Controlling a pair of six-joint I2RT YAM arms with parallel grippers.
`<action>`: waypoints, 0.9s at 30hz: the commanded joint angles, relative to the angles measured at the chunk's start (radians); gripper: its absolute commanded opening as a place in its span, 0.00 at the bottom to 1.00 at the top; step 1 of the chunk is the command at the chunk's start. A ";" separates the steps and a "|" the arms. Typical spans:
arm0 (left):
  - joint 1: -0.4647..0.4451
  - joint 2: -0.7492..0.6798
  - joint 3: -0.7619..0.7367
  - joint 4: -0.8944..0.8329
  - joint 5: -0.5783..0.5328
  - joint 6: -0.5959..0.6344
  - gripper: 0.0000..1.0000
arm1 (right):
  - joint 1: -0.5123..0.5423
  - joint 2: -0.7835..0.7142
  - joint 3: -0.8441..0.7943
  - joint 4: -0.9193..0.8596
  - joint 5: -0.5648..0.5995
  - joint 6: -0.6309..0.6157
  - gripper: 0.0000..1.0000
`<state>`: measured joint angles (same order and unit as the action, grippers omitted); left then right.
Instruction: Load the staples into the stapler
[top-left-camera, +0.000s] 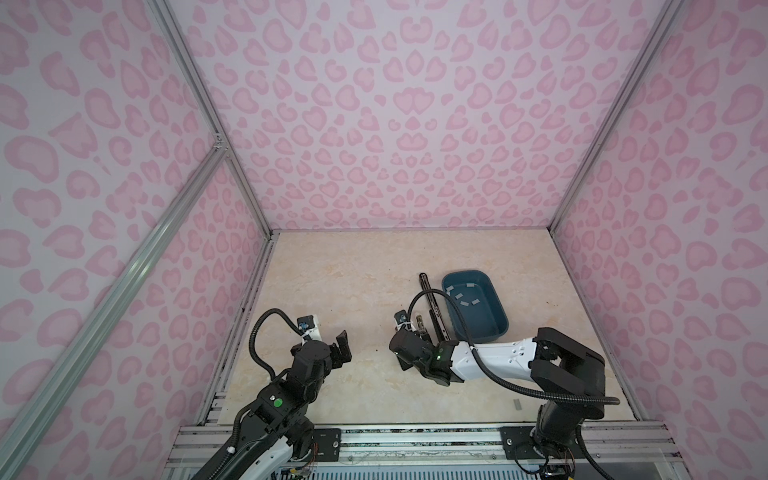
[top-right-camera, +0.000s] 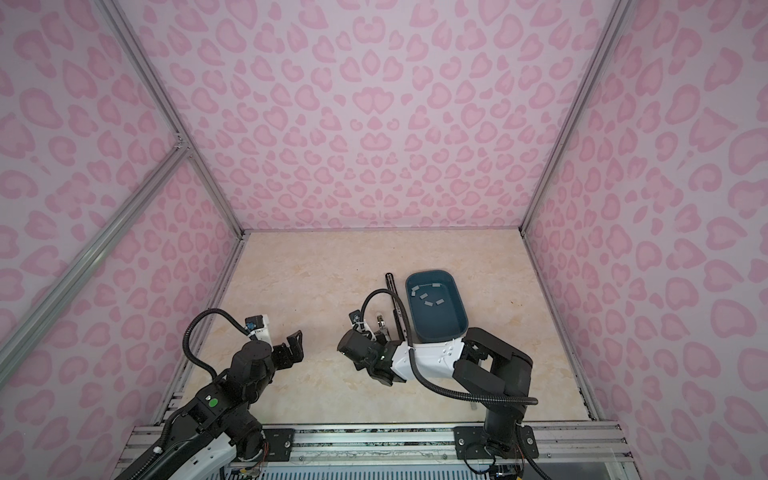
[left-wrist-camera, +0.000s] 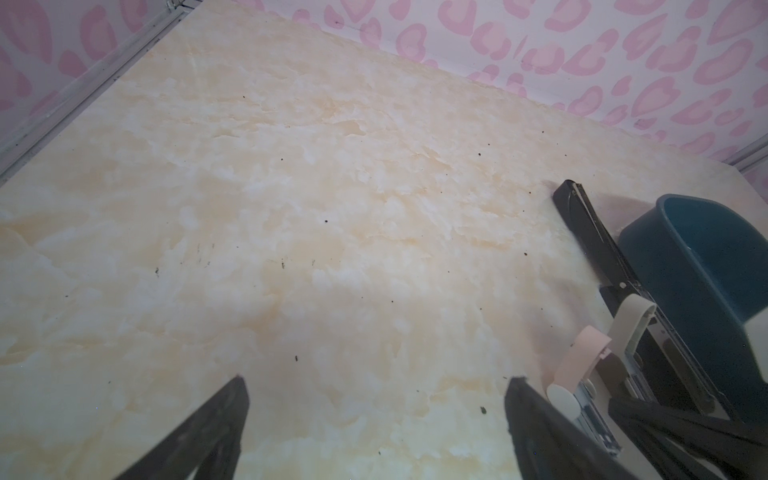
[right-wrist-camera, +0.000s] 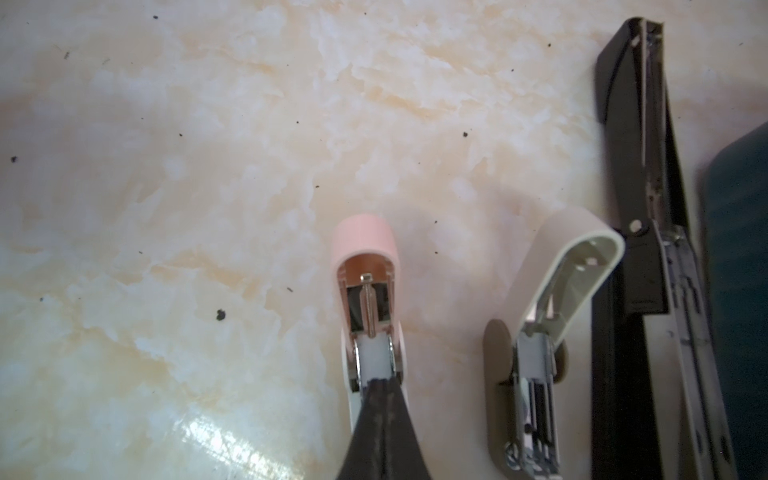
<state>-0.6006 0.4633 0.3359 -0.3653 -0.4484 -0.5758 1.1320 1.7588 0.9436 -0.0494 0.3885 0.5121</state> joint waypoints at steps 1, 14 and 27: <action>0.001 -0.001 0.009 0.020 -0.004 0.001 0.97 | 0.002 -0.006 0.000 0.003 0.028 -0.010 0.00; 0.000 0.001 0.009 0.023 -0.003 0.002 0.97 | -0.033 -0.078 -0.024 0.008 0.051 -0.026 0.04; -0.001 0.003 0.013 0.022 -0.001 0.006 0.96 | -0.185 -0.219 0.142 -0.619 0.375 0.556 0.27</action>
<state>-0.6022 0.4728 0.3386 -0.3641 -0.4484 -0.5747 0.9596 1.5543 1.0580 -0.3580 0.5987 0.8032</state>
